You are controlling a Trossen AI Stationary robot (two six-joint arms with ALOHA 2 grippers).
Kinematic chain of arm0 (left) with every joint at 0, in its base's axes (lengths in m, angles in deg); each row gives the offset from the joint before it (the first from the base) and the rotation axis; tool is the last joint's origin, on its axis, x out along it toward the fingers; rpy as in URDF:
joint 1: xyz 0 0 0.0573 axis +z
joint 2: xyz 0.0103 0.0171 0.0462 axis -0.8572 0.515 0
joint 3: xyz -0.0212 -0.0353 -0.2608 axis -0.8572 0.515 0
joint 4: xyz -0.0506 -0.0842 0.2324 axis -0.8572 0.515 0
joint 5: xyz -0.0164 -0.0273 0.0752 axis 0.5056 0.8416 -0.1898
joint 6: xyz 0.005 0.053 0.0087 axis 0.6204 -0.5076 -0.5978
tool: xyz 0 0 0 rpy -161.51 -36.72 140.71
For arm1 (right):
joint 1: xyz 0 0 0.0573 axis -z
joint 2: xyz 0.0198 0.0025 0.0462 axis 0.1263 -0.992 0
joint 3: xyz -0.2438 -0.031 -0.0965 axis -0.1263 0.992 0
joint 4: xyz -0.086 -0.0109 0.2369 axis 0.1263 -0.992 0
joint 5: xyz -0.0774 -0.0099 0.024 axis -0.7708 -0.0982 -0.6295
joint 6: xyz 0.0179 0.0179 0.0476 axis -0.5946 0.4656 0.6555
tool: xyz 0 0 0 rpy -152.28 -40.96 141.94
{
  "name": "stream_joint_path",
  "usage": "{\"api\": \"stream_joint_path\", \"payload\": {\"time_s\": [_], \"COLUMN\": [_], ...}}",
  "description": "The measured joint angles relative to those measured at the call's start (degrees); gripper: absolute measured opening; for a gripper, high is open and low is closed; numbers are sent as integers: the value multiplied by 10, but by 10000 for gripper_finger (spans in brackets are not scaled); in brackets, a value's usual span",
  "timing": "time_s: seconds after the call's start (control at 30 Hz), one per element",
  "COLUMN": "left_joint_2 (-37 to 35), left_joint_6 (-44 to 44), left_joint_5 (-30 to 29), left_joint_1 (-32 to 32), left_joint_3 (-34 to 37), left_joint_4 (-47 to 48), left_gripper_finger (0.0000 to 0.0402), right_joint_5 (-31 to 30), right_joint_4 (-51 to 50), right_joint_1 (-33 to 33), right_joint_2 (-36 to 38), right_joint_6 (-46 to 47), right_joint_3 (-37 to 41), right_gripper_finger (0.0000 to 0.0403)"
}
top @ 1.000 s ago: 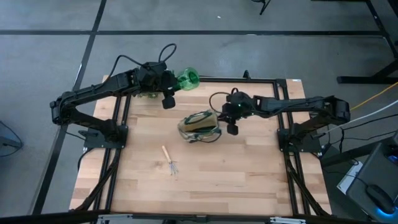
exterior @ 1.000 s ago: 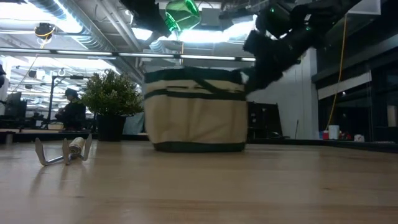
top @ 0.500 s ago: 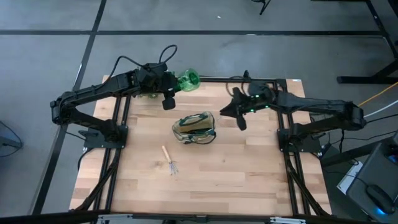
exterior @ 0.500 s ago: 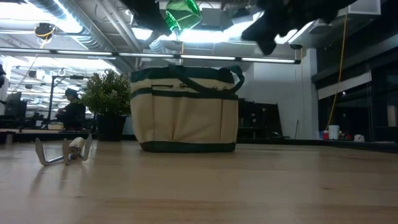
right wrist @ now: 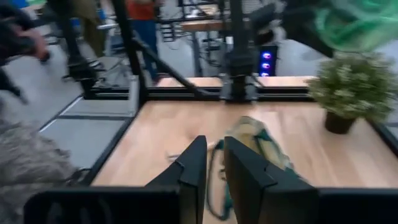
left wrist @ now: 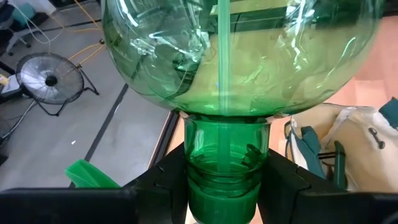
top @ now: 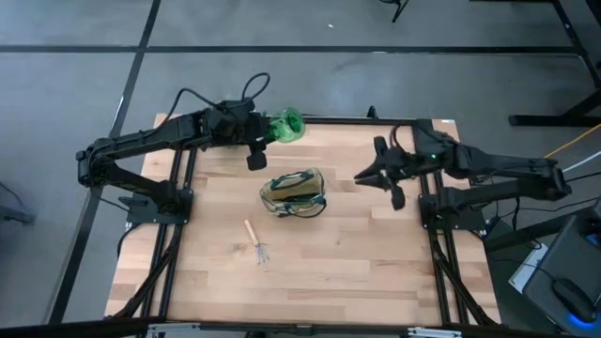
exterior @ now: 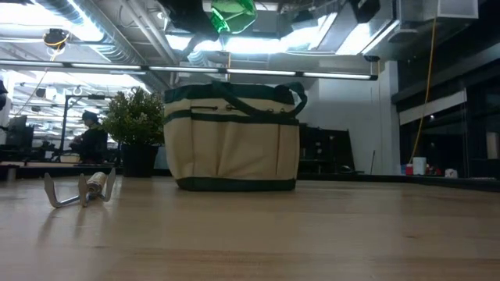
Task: Pick & Place Garden tools in Gardening bag
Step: Put the spray bottle into the gardening bag
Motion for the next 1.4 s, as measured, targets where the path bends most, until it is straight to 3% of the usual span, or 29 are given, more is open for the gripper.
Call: {"api": "stream_joint_path", "payload": {"time_s": [0.2, 0.43, 0.8, 1.4], "left_joint_2": [0, 0, 0, 0], "left_joint_6": [8, 15, 43, 74], "left_joint_5": [-1, -6, -12, 64], "left_joint_1": [-11, -26, -33, -46], "left_joint_3": [0, 0, 0, 0], "left_joint_4": [-2, -2, -3, -28], "left_gripper_finger": [132, 132, 132, 139], "right_joint_5": [-56, -122, -123, -120], "right_joint_4": [-32, 36, 57, 55], "right_joint_1": [-64, -131, -164, -164], "right_joint_2": [33, 91, 170, 165], "right_joint_6": [1, 23, 29, 27], "right_joint_3": [1, 63, 99, 99], "right_gripper_finger": [60, 60, 60, 60]}}
